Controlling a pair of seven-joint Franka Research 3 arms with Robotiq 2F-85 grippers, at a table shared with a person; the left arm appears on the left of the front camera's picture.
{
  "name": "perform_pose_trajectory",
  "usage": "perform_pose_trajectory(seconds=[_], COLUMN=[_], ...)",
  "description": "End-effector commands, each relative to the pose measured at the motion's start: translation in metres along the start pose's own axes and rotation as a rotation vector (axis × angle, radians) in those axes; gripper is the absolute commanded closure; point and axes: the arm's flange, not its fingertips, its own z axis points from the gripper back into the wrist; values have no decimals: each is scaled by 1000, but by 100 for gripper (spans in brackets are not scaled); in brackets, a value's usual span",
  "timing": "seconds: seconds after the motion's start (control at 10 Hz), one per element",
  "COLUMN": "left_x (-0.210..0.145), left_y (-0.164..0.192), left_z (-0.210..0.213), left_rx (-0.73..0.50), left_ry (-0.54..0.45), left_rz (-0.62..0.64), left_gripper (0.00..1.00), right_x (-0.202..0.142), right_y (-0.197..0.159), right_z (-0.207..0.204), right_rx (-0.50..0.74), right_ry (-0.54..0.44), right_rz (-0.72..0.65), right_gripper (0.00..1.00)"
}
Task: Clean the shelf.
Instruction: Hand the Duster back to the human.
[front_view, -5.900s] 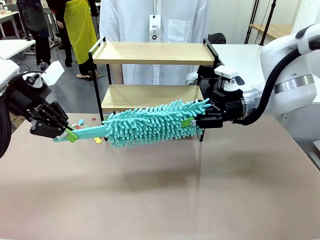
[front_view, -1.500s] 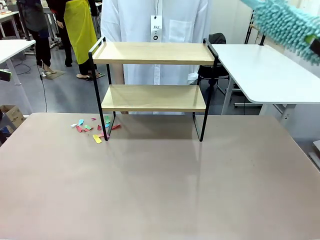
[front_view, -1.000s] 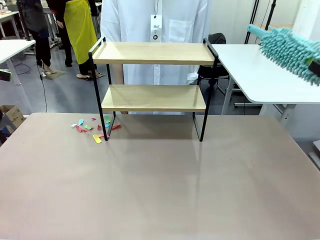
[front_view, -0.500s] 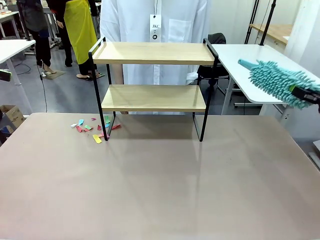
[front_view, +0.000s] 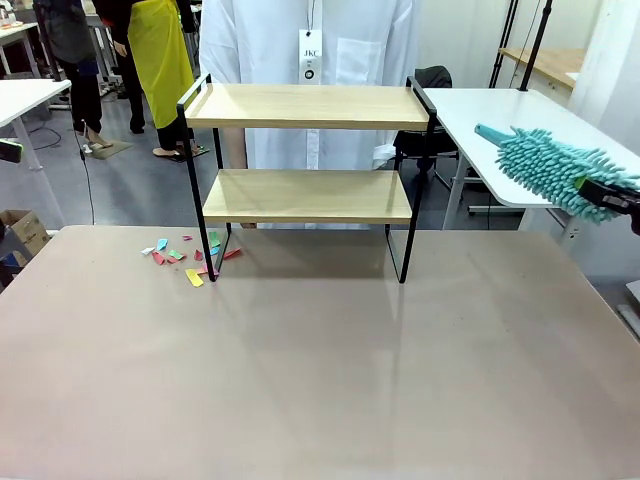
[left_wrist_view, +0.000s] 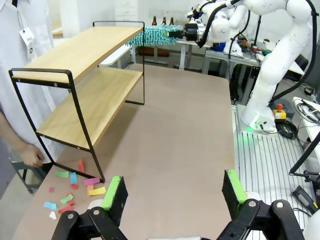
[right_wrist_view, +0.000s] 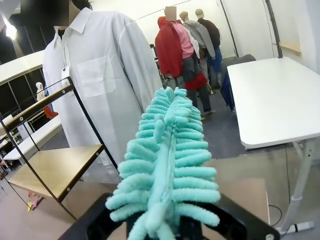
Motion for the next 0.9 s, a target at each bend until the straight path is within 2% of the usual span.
perform_pose_trajectory(seconds=[0.0,0.8], left_x=[2,2], left_y=[0,0], left_z=[0,0], left_rx=[0,0], left_ry=[-34,-34], left_rz=[-22,-22], left_gripper=[0,0], right_x=[6,6], right_y=[2,2], right_z=[2,2], right_rx=[8,8], right_ry=[4,4], right_rz=[-6,-6], right_gripper=[84,84])
